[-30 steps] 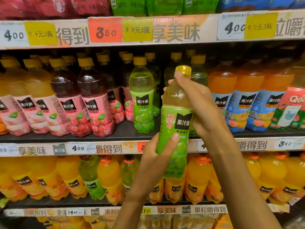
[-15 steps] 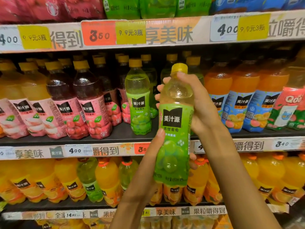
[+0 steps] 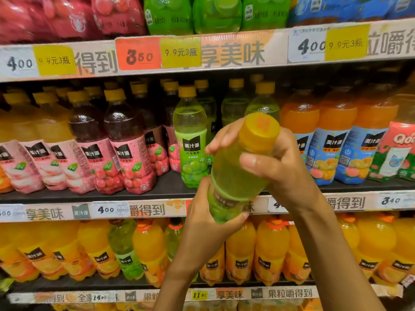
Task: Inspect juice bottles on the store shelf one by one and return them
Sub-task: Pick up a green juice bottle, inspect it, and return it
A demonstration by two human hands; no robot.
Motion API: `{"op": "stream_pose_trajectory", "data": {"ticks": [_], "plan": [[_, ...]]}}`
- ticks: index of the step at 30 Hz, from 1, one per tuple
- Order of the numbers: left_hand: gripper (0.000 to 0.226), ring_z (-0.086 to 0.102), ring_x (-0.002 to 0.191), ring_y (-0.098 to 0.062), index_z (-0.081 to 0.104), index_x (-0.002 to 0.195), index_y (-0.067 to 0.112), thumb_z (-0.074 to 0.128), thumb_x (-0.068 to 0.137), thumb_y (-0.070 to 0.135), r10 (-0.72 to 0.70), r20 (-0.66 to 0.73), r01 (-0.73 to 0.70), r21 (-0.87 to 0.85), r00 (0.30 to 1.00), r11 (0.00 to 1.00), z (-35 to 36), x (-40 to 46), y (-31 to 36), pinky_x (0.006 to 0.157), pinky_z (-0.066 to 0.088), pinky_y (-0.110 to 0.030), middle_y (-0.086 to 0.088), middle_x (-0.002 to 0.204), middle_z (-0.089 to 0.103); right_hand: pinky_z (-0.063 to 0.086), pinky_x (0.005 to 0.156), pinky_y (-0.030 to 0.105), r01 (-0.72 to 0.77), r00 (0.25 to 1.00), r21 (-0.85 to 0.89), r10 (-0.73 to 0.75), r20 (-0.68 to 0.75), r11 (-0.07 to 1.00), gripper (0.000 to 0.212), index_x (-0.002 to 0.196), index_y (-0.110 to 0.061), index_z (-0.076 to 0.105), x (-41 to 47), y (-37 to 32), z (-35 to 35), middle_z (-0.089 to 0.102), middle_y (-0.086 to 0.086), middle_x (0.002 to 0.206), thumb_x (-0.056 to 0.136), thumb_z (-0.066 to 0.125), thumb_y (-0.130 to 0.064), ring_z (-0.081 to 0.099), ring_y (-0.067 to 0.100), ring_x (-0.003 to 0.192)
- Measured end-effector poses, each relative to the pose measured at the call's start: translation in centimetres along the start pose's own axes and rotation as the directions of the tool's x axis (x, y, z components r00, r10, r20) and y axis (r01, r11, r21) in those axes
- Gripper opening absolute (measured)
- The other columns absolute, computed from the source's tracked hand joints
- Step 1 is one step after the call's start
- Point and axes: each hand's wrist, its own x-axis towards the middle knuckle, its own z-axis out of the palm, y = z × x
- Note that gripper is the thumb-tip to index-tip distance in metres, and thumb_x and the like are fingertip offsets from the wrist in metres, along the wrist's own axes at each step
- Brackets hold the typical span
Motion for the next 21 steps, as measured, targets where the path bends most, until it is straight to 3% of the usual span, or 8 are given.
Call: {"op": "stream_pose_trajectory", "data": {"ticks": [4,9,12,15,18,21], "plan": [[0.055,0.066,0.092,-0.006,0.054,0.106,0.044,0.08,0.062,0.026,0.009,-0.014,-0.01,-0.071,1.0,0.997,-0.2,-0.1,0.1,0.071,0.053,-0.016,0.011,0.101,0.067,0.046,0.086,0.027,0.041,0.991,-0.028,-0.037,0.126,0.999,0.019,0.096,-0.013,0.063,-0.3,-0.8,0.2,0.065,-0.001,0.1,0.078,0.057,-0.012,0.062,0.016,0.099],[0.057,0.065,0.095,0.004,0.057,0.105,0.051,0.083,0.062,0.026,0.015,0.1,-0.008,-0.066,0.995,0.998,-1.2,-0.4,0.9,0.071,0.049,-0.007,0.023,0.103,0.068,0.051,0.087,0.036,-0.027,0.999,0.0,0.027,0.035,1.0,0.027,0.105,-0.014,0.065,-0.4,-0.4,0.0,0.068,-0.002,0.108,0.079,0.059,-0.02,0.063,0.023,0.106],[0.052,0.067,0.09,0.001,0.061,0.103,0.047,0.083,0.062,0.024,-0.007,0.194,0.025,-0.088,0.981,0.996,-1.5,-0.8,1.1,0.069,0.051,-0.01,0.018,0.101,0.07,0.052,0.09,0.048,-0.131,0.991,0.112,0.134,-0.019,0.985,0.042,0.119,-0.01,0.059,-0.1,0.1,-0.1,0.067,0.008,0.113,0.081,0.055,-0.026,0.062,0.033,0.11],[0.049,0.068,0.09,-0.006,0.062,0.103,0.042,0.082,0.063,0.023,-0.038,0.263,0.073,-0.123,0.964,0.99,-1.3,-1.1,0.9,0.071,0.053,-0.015,0.009,0.101,0.072,0.054,0.082,0.042,-0.212,0.975,0.233,0.221,-0.013,0.949,0.036,0.114,-0.009,0.061,0.0,0.5,0.0,0.07,0.009,0.102,0.084,0.053,-0.026,0.068,0.03,0.096],[0.056,0.065,0.1,-0.002,0.056,0.109,0.046,0.08,0.066,0.02,-0.063,0.279,0.124,-0.206,0.958,0.971,-1.4,-1.4,1.0,0.076,0.051,-0.014,0.016,0.11,0.068,0.056,0.075,0.036,-0.222,0.952,0.257,0.266,-0.15,0.94,0.024,0.096,-0.012,0.068,-0.1,0.8,0.3,0.071,0.009,0.089,0.082,0.059,-0.03,0.069,0.025,0.083],[0.058,0.064,0.102,0.0,0.049,0.117,0.034,0.077,0.066,0.03,-0.104,0.199,0.155,-0.261,0.974,0.953,-1.5,-1.4,1.1,0.076,0.05,-0.012,0.018,0.112,0.068,0.057,0.072,0.033,-0.22,0.901,0.252,0.295,-0.317,0.942,0.025,0.094,-0.01,0.066,0.5,0.7,0.3,0.072,0.008,0.086,0.083,0.065,-0.033,0.069,0.022,0.08]]}}
